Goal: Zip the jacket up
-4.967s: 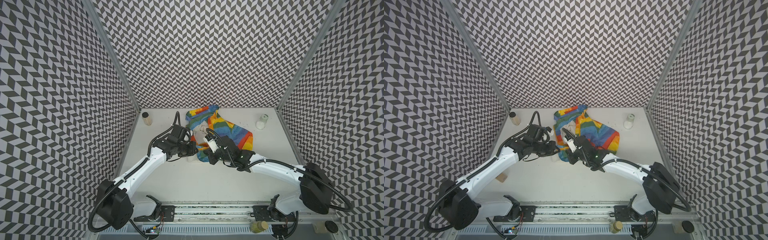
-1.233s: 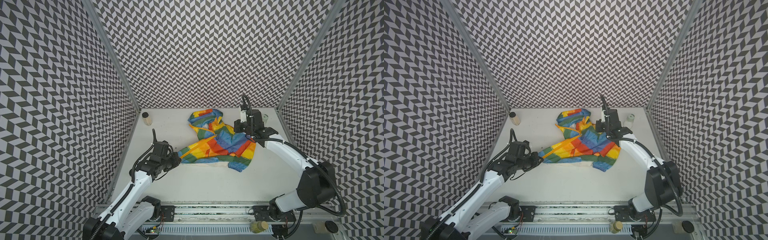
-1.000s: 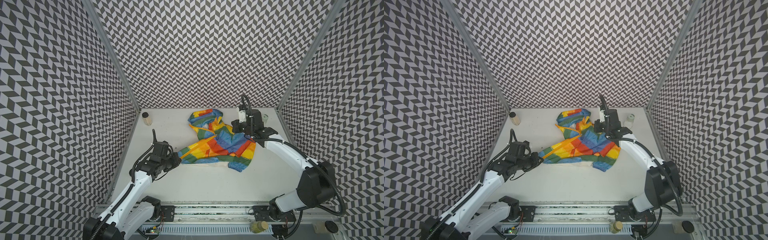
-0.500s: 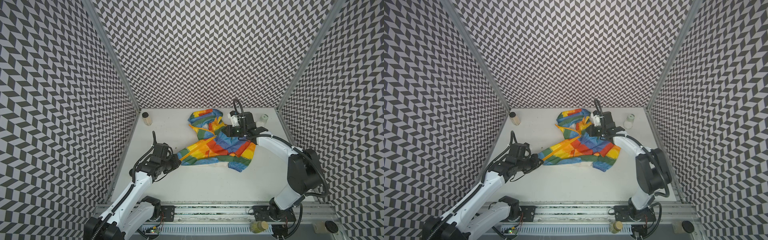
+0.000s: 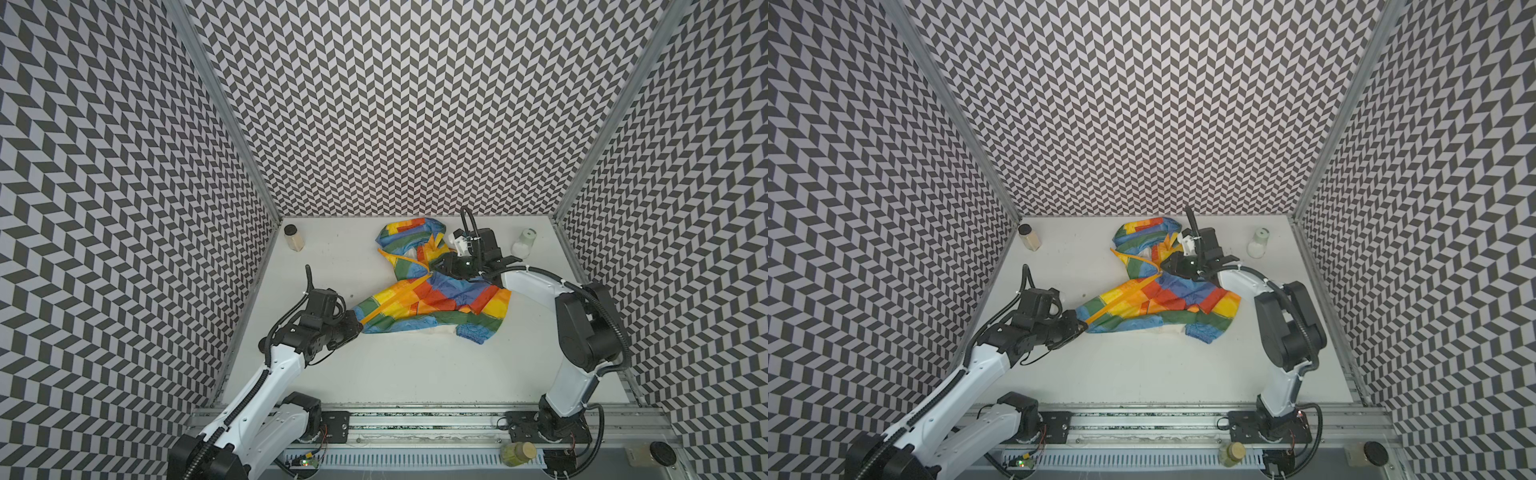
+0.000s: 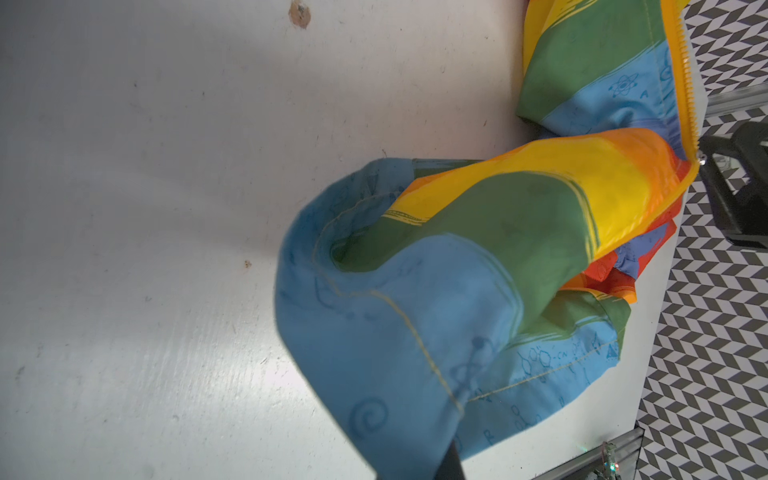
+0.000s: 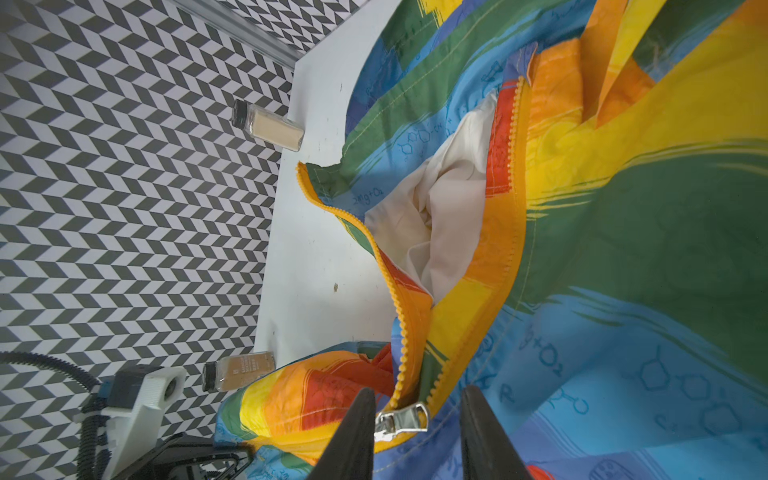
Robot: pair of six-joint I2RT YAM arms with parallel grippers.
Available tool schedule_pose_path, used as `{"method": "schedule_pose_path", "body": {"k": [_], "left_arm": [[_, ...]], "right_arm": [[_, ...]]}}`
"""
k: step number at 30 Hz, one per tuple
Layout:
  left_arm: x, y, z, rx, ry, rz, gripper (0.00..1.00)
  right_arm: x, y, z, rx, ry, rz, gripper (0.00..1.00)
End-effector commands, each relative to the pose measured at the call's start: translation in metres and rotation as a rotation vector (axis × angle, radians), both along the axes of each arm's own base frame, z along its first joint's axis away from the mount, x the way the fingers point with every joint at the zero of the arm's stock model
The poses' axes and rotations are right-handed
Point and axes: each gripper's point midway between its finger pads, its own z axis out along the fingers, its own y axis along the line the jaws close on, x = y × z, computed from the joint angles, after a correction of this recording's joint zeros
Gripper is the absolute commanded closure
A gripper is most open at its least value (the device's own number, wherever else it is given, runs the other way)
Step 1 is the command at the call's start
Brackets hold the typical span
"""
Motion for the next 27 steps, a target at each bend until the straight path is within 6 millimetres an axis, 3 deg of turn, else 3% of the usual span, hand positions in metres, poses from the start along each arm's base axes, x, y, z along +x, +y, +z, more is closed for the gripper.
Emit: {"method": "schedule_pose_path", "body": {"k": [1, 9, 13, 27], "left_arm": [[0.0, 0.002, 0.003, -0.005, -0.016, 0.008, 1.0], [-0.001, 0.002, 0.0, -0.007, -0.008, 0.009, 1.0], [-0.001, 0.001, 0.0, -0.011, -0.006, 0.009, 1.0], [-0.001, 0.001, -0.001, -0.014, -0.006, 0.009, 1.0]], "right_arm": [[0.008, 0.011, 0.007, 0.04, -0.02, 0.014, 0.66], [0.008, 0.015, 0.0, 0.053, -0.006, 0.022, 0.68], [0.006, 0.019, 0.003, 0.063, -0.015, 0.038, 0.76], [-0.003, 0.02, 0.014, 0.064, -0.037, 0.055, 0.84]]}}
